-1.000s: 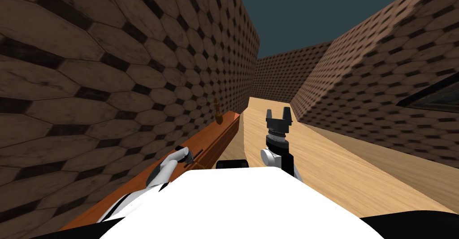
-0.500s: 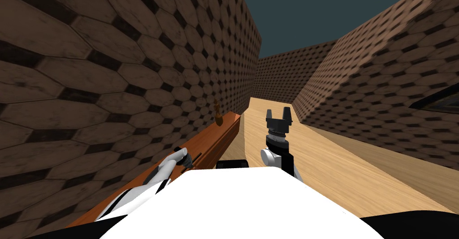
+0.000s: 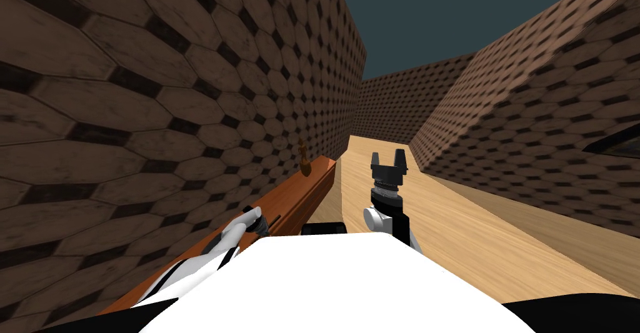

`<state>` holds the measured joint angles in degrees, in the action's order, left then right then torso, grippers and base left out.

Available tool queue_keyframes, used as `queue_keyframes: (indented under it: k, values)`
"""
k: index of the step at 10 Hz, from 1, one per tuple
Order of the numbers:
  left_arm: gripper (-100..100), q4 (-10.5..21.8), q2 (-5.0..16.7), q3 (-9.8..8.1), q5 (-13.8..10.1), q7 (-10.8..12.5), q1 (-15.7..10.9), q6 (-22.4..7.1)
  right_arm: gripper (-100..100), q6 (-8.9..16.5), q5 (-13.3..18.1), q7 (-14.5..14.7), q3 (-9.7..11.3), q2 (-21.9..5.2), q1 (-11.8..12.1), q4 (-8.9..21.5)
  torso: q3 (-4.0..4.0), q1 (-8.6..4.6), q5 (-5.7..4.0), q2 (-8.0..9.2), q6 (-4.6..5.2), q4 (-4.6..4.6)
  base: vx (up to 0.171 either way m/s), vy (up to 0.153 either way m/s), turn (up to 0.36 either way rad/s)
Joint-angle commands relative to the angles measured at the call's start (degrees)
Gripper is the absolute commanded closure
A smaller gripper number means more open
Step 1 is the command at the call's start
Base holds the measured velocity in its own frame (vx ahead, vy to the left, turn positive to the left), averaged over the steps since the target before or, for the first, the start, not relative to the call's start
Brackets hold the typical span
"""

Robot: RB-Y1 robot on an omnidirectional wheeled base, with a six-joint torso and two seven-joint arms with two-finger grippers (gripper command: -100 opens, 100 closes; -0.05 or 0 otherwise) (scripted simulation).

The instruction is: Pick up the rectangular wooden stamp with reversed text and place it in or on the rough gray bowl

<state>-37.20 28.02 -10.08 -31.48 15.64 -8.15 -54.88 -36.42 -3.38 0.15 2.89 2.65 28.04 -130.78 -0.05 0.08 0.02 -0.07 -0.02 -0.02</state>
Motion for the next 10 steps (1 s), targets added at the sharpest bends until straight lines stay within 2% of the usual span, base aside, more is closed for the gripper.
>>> queue_keyframes:
  k: [1,3,4,5,9,10]
  values:
    - [-100,0.43,-1.21,-0.02,0.64,-0.12,0.72,1.88,0,0.0,0.0,0.0,0.0,0.0,0.0,0.0,0.0,0.0,0.0,0.0,0.0,0.0,0.044,0.049,0.02]
    - [-100,1.4,-2.15,-0.02,1.12,-0.31,0.88,3.39,0,0.0,0.0,0.0,0.0,0.0,0.0,0.0,-0.05,0.12,0.03,-0.08,-0.01,-0.02,0.034,0.039,0.009]
    - [-100,0.67,-1.81,-0.06,0.96,-0.15,1.04,2.6,0,0.0,0.0,0.0,0.0,0.0,0.0,0.0,0.0,0.0,0.01,0.01,0.0,0.0,0.0,0.0,0.0]
    - [100,0.79,-1.85,-0.06,0.97,-0.2,1.02,2.81,0,0.0,0.0,0.0,0.0,0.0,0.0,0.0,0.04,-0.08,-0.02,0.08,0.0,0.02,0.0,0.0,0.0]
    - [100,0.81,-1.9,-0.07,0.94,-0.14,1.06,2.7,0,0.0,0.0,0.0,0.0,0.0,0.0,0.0,0.03,0.02,0.01,0.04,0.05,0.02,0.0,0.0,0.0]
    - [0,0.82,-1.9,-0.07,0.94,-0.14,1.06,2.7,0,0.0,0.0,0.0,0.0,0.0,0.0,0.0,0.03,0.03,0.01,0.04,0.05,0.02,0.0,0.0,0.0]
